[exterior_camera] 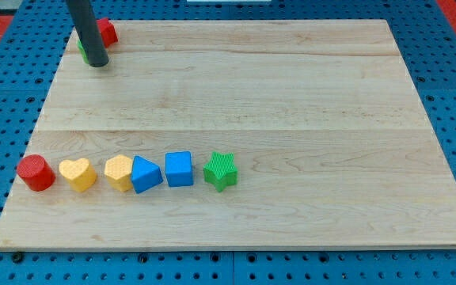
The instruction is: Move the line of blocks left a bit
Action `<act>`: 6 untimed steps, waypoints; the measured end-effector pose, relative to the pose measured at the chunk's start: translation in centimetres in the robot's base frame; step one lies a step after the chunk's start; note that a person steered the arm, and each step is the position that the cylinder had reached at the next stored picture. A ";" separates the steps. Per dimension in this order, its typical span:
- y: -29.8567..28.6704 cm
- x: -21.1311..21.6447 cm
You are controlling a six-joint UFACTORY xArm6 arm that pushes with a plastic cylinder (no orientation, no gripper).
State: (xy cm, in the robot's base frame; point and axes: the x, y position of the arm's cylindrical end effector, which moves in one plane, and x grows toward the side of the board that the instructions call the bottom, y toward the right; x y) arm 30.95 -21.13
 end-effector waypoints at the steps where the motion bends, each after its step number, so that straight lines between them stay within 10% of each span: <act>1: 6.5 1.5; 3: 24.8 9.8; 6: 24.0 22.6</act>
